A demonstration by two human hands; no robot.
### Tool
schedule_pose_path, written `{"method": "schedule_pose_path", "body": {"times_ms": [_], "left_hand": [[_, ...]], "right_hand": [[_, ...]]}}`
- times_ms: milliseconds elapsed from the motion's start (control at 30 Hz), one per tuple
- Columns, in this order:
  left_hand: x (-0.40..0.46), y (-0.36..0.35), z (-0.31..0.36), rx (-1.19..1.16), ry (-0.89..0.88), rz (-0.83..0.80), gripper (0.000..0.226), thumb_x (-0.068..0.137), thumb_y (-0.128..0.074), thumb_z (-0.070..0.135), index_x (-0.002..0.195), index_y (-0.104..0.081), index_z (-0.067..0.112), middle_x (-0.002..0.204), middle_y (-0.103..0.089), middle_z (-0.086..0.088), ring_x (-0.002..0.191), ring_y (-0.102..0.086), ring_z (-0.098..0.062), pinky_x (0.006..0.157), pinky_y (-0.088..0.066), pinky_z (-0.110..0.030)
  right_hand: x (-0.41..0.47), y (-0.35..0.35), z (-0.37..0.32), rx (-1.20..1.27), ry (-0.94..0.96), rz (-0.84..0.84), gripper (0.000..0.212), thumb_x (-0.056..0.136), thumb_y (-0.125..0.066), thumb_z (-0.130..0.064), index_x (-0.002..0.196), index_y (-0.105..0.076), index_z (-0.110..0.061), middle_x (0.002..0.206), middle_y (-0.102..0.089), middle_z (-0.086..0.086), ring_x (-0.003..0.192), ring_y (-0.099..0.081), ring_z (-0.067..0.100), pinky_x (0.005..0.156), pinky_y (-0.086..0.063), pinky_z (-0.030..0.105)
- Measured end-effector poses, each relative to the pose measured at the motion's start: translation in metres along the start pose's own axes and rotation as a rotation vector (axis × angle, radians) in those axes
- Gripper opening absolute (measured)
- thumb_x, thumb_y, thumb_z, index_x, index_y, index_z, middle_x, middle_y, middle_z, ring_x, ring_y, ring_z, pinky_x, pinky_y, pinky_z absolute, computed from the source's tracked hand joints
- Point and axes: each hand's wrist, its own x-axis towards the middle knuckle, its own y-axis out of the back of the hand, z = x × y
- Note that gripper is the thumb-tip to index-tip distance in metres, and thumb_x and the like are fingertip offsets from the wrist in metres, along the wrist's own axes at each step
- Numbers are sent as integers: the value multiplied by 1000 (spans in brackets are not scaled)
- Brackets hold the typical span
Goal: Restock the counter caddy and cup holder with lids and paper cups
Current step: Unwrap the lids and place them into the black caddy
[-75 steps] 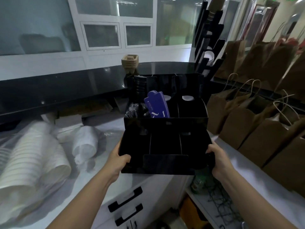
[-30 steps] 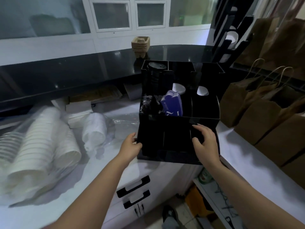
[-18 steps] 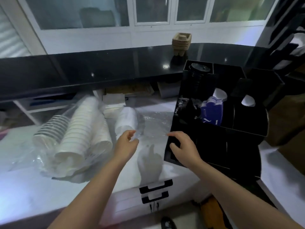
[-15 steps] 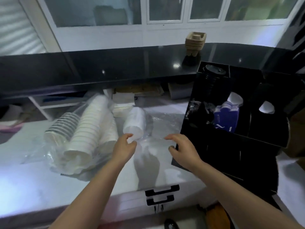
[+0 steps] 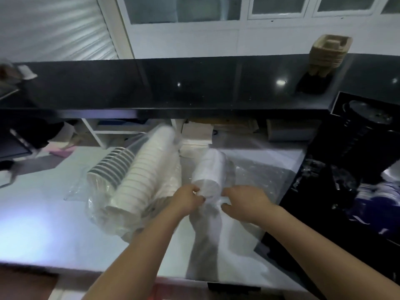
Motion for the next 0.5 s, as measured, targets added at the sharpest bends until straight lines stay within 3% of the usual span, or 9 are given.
{"method": "schedule_pose_path", "body": {"times_ms": [67, 100, 200, 333, 500], "left_hand": [[-4, 3, 10, -56, -38, 22, 22, 81, -67, 27, 89, -67, 7, 86, -71, -13, 78, -69, -28, 74, -59, -40], [-7, 5, 15, -126, -56, 20, 22, 83, -66, 25, 82, -67, 3, 78, -69, -14, 71, -68, -26, 67, -59, -36], [-9, 16, 23, -304, -53, -21, 23, 89, -61, 18, 80, -69, -2, 71, -65, -11, 64, -64, -18, 54, -52, -22], [-4, 40, 32, -513, -8, -92, 23, 86, -56, 6, 69, -71, 6, 58, -66, -5, 54, -62, -16, 52, -48, -19], [5, 64, 41, -586, -96, -204, 17, 94, -52, 8, 95, -68, 5, 83, -70, -11, 74, -71, -25, 76, -56, -31]], "right_hand": [[14, -2, -2, 53, 49, -4, 45, 94, -46, -38, 138, -44, -26, 136, -54, 3, 121, -54, 27, 94, -44, 35], [19, -3, -3, 73, 69, 4, 46, 93, -48, -37, 138, -43, -27, 136, -54, 2, 120, -54, 26, 93, -44, 35], [30, -9, -7, 241, 85, 59, 47, 90, -55, -40, 134, -45, -28, 132, -57, -2, 113, -58, 23, 89, -47, 33], [39, -10, -13, 478, 1, 220, 39, 87, -63, -42, 123, -55, -31, 118, -63, -11, 93, -64, 13, 77, -51, 30], [44, -13, -24, 763, -156, 516, 15, 89, -64, -27, 104, -66, -24, 85, -67, -10, 73, -62, 8, 67, -46, 23]]}}
